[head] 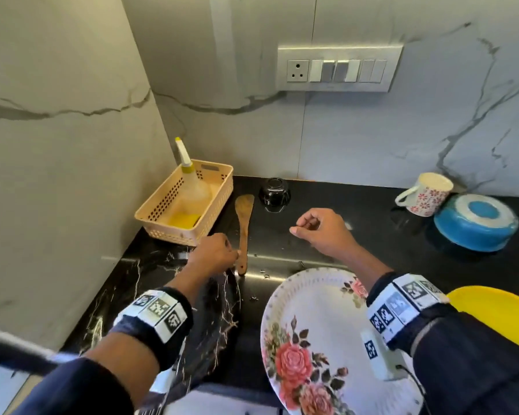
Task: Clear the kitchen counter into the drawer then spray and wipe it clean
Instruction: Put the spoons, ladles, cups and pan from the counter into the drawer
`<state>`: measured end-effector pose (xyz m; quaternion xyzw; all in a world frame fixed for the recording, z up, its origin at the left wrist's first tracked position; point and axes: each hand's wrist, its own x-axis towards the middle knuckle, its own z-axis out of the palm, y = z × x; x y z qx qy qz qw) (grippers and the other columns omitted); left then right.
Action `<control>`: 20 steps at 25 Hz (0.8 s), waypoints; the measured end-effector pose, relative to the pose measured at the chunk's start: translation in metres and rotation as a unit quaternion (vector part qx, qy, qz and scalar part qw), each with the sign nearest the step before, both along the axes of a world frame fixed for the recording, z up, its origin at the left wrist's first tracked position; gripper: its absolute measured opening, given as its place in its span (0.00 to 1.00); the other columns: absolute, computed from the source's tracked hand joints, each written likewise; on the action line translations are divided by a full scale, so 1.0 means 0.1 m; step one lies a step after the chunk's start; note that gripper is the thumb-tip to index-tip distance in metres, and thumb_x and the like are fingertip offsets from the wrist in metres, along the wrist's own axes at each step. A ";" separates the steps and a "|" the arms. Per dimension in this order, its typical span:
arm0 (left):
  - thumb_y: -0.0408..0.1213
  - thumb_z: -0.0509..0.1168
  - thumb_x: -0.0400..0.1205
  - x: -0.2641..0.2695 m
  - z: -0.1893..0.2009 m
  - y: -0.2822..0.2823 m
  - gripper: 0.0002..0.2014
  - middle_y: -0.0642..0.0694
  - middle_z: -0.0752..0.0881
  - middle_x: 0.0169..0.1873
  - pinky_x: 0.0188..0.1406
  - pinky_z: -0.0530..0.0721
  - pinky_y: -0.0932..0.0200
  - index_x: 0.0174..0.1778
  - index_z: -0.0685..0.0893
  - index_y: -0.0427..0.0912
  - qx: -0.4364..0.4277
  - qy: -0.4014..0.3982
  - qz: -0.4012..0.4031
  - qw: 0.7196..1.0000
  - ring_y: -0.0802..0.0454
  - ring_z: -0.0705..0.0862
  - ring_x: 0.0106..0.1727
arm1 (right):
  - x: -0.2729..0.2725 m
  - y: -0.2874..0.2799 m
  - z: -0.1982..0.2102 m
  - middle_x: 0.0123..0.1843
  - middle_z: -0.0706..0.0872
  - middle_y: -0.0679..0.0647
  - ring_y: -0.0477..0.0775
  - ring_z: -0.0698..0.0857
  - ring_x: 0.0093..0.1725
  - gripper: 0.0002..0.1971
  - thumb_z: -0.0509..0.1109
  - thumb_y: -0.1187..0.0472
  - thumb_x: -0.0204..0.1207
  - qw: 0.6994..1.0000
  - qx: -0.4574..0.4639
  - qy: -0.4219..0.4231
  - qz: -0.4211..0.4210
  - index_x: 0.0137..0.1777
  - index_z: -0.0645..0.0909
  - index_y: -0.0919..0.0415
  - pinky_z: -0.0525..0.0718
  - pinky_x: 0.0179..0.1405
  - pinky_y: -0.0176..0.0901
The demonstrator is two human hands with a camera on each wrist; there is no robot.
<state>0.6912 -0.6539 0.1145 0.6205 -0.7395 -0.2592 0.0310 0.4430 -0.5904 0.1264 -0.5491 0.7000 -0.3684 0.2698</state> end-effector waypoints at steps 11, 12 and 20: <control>0.50 0.67 0.78 -0.60 -0.34 -0.81 0.27 0.40 0.81 0.66 0.58 0.80 0.51 0.69 0.76 0.39 0.039 -0.117 -0.025 0.992 0.40 0.82 0.66 | -0.08 -1.21 -0.23 0.67 0.72 0.52 0.59 0.79 0.65 0.25 0.78 0.50 0.72 0.965 0.091 0.243 0.039 0.67 0.77 0.49 0.78 0.65 0.53; 0.46 0.66 0.79 -0.64 -0.34 -0.80 0.25 0.41 0.80 0.67 0.59 0.79 0.51 0.70 0.75 0.38 0.041 -0.121 -0.014 0.992 0.40 0.81 0.67 | -0.08 -1.32 -0.24 0.72 0.70 0.54 0.61 0.77 0.70 0.30 0.78 0.50 0.72 0.958 0.091 0.268 0.040 0.73 0.74 0.49 0.77 0.66 0.54; 0.44 0.58 0.85 -0.62 -0.22 -0.75 0.18 0.36 0.81 0.63 0.59 0.79 0.46 0.66 0.71 0.37 0.066 -0.060 0.042 0.995 0.35 0.82 0.63 | -0.12 -2.14 -0.64 0.88 0.48 0.57 0.71 0.53 0.85 0.51 0.78 0.43 0.70 0.939 0.136 0.294 0.114 0.86 0.50 0.43 0.68 0.78 0.68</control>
